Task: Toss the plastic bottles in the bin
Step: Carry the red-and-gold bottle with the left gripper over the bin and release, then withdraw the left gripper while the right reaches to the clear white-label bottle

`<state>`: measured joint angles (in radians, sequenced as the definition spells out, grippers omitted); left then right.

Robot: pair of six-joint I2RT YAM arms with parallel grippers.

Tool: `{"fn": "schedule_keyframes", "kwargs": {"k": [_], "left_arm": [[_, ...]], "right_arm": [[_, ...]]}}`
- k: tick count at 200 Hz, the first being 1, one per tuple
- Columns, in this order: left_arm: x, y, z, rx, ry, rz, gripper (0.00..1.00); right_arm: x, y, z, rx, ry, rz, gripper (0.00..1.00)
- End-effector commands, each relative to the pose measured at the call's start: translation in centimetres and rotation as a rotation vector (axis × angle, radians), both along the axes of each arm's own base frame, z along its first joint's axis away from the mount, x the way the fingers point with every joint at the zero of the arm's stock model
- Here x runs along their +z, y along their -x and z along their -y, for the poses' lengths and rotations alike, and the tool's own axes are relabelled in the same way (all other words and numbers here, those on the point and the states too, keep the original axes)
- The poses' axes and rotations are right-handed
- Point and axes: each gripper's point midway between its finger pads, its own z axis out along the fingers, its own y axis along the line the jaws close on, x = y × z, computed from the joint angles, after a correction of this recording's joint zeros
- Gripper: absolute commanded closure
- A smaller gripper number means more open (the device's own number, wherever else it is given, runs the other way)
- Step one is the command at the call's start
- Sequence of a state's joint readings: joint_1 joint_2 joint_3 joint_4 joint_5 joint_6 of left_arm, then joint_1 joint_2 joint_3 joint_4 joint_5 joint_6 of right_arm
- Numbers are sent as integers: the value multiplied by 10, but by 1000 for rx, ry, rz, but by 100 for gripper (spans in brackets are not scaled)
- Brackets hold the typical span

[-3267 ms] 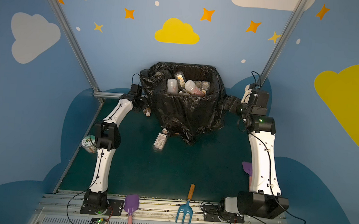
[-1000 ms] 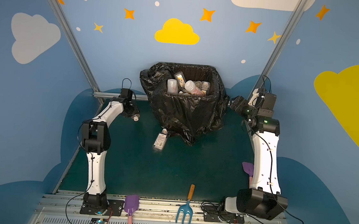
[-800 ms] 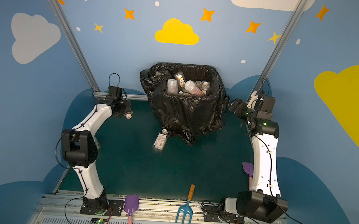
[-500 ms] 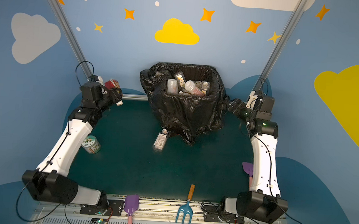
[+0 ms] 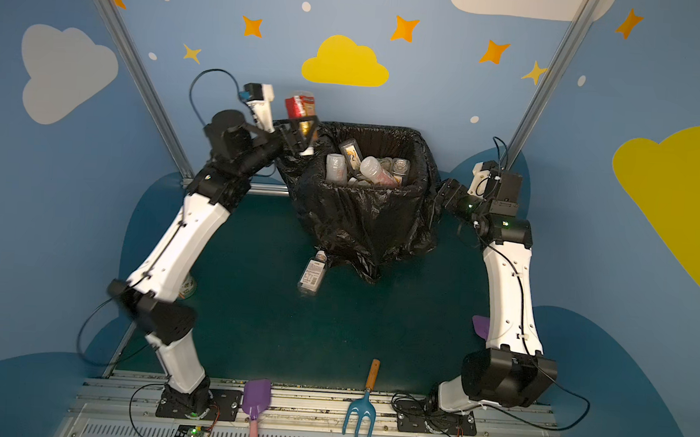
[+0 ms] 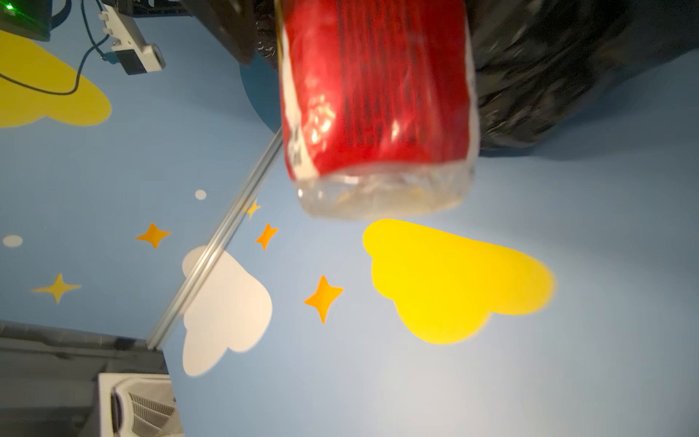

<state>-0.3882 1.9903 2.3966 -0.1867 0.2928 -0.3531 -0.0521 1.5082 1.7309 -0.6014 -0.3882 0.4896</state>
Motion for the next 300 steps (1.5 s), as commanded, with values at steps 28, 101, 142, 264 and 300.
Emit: {"fn": "schedule_keyframes", "kwargs": {"k": [28, 101, 142, 264, 300], "left_arm": [[-31, -25, 38, -109, 0, -86, 0], [14, 47, -15, 92, -134, -1, 0], [-47, 62, -83, 291, -266, -312, 0], [-251, 203, -188, 519, -259, -736, 0], [-264, 210, -189, 523, -238, -771, 0]], "right_arm": [[6, 5, -8, 38, 20, 6, 11], [5, 13, -10, 57, 25, 11, 11], [11, 32, -21, 113, 52, 34, 11], [-96, 176, -164, 339, 87, -173, 10], [-143, 181, -211, 321, 178, -244, 9]]}}
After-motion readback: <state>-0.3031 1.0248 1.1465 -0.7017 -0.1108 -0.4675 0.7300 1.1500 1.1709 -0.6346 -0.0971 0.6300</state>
